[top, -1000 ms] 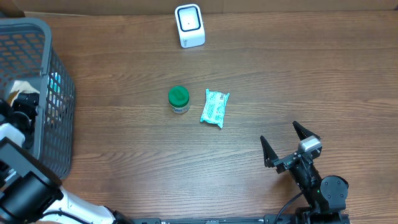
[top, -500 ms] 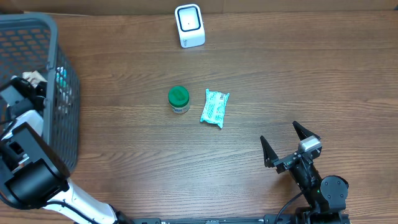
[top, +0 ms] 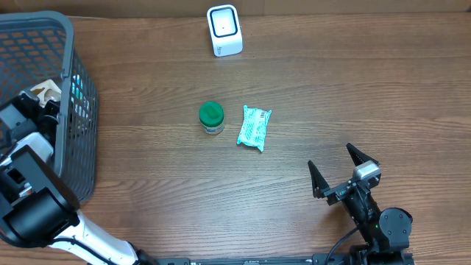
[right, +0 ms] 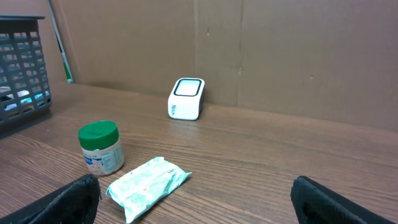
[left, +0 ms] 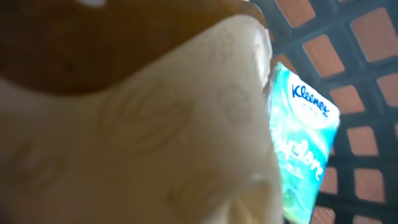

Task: Scan the item barcode
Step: 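Return the left gripper into the basket and grasp the clear snack bag, then carry the snack bag past the scanner and drop it right of the wipes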

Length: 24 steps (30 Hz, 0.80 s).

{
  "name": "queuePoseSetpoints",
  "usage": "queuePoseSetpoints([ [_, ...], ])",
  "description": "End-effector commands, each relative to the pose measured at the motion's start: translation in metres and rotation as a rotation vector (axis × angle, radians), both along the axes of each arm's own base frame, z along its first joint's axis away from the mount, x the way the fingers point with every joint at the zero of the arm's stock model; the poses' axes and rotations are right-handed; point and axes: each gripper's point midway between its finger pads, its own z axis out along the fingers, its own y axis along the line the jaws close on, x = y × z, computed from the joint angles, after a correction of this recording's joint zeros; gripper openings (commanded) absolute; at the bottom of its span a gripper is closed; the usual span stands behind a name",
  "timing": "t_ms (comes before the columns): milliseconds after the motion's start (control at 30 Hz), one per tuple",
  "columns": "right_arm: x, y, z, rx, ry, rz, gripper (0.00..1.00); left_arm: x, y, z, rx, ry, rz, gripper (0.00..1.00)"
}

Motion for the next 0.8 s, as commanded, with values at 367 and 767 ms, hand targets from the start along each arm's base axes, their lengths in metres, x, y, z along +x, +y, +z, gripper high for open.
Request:
queuePoseSetpoints([
  [367,0.001,-0.001,-0.002,0.004,-0.002,-0.008,1.00,-0.047,-0.026,0.204,0.080,-0.298,-0.011,0.12],
  [767,0.001,-0.001,-0.002,0.004,-0.002,-0.008,1.00,-0.133,-0.135,0.393,0.371,-0.711,-0.166,0.14],
])
